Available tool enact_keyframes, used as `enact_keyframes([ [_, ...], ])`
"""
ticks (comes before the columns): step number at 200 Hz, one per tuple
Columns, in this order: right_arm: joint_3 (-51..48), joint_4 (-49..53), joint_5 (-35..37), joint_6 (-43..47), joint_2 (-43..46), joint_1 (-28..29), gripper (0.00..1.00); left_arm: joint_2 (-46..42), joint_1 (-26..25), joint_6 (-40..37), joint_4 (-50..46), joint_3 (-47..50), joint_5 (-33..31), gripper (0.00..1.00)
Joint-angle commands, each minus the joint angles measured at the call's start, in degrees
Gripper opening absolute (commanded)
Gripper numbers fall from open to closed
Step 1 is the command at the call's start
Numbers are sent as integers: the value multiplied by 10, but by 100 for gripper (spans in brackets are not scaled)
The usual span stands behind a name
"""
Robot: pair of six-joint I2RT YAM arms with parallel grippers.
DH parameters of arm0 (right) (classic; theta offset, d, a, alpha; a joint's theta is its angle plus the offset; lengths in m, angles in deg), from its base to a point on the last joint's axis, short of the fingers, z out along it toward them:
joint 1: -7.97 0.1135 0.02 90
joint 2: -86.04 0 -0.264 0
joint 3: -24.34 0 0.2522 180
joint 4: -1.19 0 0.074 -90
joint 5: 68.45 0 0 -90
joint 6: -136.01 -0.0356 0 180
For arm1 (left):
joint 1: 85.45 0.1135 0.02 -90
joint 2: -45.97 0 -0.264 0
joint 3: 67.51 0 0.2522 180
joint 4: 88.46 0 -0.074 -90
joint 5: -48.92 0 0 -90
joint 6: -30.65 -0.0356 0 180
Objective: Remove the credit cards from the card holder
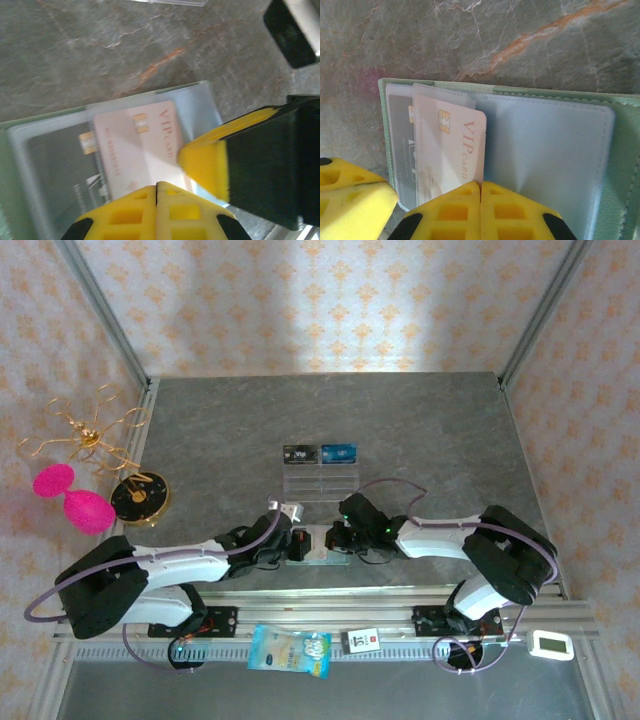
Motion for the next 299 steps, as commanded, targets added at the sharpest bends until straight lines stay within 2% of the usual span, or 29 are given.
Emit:
enact_keyframes([
  [1, -11, -4, 13, 10, -1, -1, 7, 36, -3, -9, -6, -23, -6, 0],
  [28, -21, -13, 17, 2, 12, -1, 22, 46, -2, -6, -30, -23, -24, 0],
  [63, -37, -44, 6, -4, 10, -1, 22, 39, 1, 3, -25, -5, -24, 0],
  [194, -28, -88, -34, -4, -31, -1, 16, 57, 3, 2, -8, 0, -5, 0],
  [218, -33, -87, -24, -11, -24, -1, 0, 57, 6, 4, -11, 2, -2, 0],
  [250, -48, -48, 14, -24, 15, -2, 0, 33, 13, 12, -13, 18, -10, 0],
  [299, -81, -25, 20, -32, 51, -5, 0, 26, 22, 16, -2, 35, -1, 0],
])
